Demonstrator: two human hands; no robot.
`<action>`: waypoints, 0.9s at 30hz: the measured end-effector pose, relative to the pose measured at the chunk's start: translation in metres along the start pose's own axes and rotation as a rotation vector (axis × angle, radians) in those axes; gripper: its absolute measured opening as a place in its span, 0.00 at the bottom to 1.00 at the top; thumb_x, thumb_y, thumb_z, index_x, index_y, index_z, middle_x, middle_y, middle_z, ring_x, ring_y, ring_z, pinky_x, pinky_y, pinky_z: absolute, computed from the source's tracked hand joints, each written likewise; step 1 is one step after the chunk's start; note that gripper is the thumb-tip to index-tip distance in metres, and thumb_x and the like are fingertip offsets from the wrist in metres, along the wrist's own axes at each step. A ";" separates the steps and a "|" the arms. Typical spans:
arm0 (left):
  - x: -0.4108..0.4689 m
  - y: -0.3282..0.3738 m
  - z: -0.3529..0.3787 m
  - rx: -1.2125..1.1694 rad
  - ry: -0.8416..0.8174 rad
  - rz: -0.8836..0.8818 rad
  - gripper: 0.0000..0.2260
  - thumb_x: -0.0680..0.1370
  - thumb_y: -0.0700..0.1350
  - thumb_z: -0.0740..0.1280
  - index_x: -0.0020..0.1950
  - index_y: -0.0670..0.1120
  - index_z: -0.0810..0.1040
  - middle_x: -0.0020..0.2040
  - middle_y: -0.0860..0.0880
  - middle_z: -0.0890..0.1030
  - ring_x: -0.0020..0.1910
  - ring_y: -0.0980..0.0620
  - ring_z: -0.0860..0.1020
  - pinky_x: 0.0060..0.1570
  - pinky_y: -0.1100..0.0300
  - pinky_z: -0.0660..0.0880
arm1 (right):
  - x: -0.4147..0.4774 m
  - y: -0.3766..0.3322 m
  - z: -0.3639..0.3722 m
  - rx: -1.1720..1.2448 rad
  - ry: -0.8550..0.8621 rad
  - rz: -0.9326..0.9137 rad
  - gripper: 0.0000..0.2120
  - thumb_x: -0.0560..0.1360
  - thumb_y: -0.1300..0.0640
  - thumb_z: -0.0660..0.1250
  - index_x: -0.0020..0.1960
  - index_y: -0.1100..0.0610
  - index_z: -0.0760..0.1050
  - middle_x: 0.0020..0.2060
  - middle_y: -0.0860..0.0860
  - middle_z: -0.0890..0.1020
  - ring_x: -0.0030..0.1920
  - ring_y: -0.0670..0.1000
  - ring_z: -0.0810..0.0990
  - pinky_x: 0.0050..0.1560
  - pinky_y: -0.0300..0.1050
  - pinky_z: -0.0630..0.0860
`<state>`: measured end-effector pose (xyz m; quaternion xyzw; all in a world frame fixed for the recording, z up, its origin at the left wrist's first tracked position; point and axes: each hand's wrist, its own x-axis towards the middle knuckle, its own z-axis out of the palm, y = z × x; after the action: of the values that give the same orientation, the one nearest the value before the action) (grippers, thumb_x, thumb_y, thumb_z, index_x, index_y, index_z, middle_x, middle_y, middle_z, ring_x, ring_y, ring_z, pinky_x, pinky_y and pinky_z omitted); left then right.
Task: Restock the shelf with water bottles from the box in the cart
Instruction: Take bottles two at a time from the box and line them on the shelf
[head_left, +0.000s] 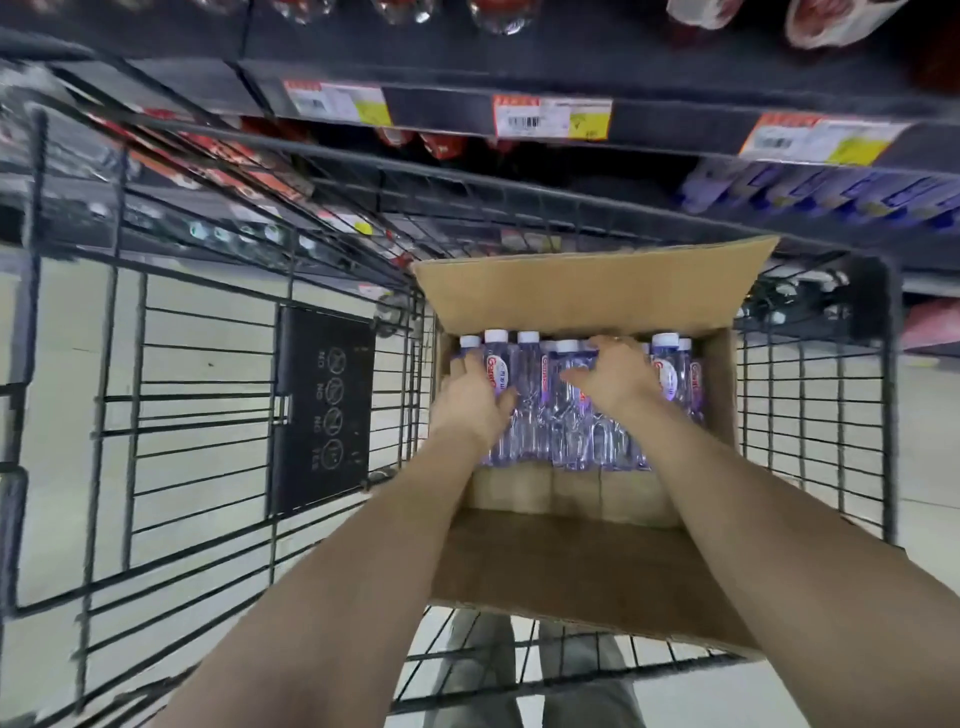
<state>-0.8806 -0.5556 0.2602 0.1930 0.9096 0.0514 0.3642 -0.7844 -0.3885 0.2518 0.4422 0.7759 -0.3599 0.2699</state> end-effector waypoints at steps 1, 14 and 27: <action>0.004 -0.002 0.006 -0.037 0.020 -0.012 0.30 0.80 0.57 0.69 0.74 0.41 0.65 0.68 0.40 0.71 0.68 0.39 0.72 0.65 0.44 0.73 | 0.007 0.001 0.004 -0.041 -0.003 0.008 0.33 0.75 0.41 0.73 0.73 0.58 0.73 0.73 0.58 0.68 0.67 0.61 0.75 0.65 0.53 0.76; 0.017 -0.006 0.026 -0.400 0.108 -0.214 0.38 0.64 0.60 0.79 0.68 0.44 0.75 0.61 0.44 0.77 0.56 0.47 0.80 0.61 0.50 0.79 | 0.012 -0.006 0.030 -0.206 0.089 0.074 0.37 0.63 0.33 0.77 0.66 0.50 0.77 0.67 0.56 0.66 0.68 0.62 0.64 0.73 0.57 0.61; -0.004 -0.004 0.029 -0.586 0.099 -0.152 0.29 0.71 0.47 0.80 0.67 0.44 0.72 0.54 0.53 0.77 0.52 0.53 0.78 0.47 0.69 0.67 | -0.037 0.018 0.062 0.408 0.114 -0.096 0.34 0.70 0.47 0.79 0.72 0.48 0.70 0.57 0.50 0.83 0.50 0.54 0.81 0.52 0.45 0.75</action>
<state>-0.8592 -0.5625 0.2410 0.0085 0.8846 0.2934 0.3625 -0.7452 -0.4499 0.2367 0.4696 0.7212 -0.4966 0.1131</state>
